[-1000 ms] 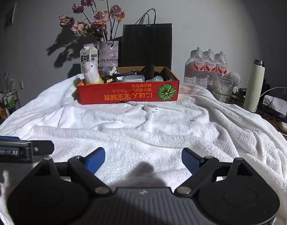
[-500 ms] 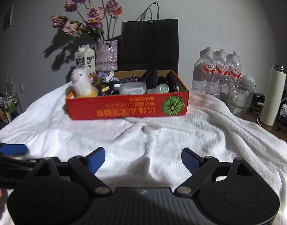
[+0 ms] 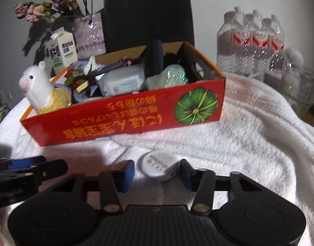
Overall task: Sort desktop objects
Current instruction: 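Grasp the round white earbud case with the right tool, then lift the white earbud case with the right tool toward the box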
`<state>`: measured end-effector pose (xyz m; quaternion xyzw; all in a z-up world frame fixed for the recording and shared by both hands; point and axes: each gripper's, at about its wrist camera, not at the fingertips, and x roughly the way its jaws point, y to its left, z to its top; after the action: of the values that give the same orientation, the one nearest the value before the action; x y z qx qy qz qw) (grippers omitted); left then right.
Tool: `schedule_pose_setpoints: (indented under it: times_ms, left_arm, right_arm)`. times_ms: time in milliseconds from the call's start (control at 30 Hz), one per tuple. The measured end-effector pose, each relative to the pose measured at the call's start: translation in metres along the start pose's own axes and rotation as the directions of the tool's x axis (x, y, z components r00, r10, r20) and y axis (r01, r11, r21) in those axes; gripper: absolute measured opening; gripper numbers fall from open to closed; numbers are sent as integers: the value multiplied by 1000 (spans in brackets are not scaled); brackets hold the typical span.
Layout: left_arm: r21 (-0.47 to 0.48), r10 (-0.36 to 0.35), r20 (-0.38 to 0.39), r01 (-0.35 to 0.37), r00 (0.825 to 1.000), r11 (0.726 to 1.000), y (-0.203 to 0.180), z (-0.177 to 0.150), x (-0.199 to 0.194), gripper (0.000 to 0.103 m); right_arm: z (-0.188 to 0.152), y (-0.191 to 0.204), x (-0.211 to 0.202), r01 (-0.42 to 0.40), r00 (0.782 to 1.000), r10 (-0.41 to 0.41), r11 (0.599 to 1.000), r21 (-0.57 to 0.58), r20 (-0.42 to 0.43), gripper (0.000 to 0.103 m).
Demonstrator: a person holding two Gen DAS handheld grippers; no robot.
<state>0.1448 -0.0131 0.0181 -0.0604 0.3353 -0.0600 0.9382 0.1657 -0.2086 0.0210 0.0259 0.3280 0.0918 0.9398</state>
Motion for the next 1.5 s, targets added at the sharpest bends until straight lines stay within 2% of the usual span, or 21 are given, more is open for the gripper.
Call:
schedule_pose_setpoints:
  times_ms: [133, 333, 667, 833, 1033, 1133, 1300, 1500]
  left_arm:
    - [23, 2, 7, -2, 1000, 1000, -1, -4, -1, 8]
    - [48, 8, 45, -10, 999, 999, -10, -5, -25, 7]
    - [79, -11, 112, 2, 994, 997, -30, -39, -99, 6]
    - [101, -59, 121, 47, 991, 994, -35, -65, -143, 6]
    - [132, -71, 159, 50, 985, 990, -41, -100, -194, 7]
    - [155, -55, 158, 30, 986, 987, -45, -119, -210, 7]
    - [159, -14, 166, -13, 986, 987, -45, -140, -228, 7]
    - [129, 12, 156, -32, 988, 991, -42, -136, -224, 7]
  right_arm:
    - [-2, 1, -3, -11, 1000, 11, 1000, -11, 15, 38]
    - [-3, 7, -22, -24, 999, 25, 1000, -18, 44, 38]
    - [-30, 23, -112, -58, 987, 67, 996, -63, 145, 38]
    - [-58, 25, -160, -80, 983, 93, 993, -86, 156, 38]
    - [-99, 20, -214, -41, 982, 56, 995, -86, 182, 38]
    - [-117, 23, -240, -32, 976, 55, 993, -110, 210, 38]
    - [-137, 29, -274, -12, 955, 60, 986, -165, 289, 38]
    - [-146, 23, -278, -6, 954, 50, 989, -149, 294, 38]
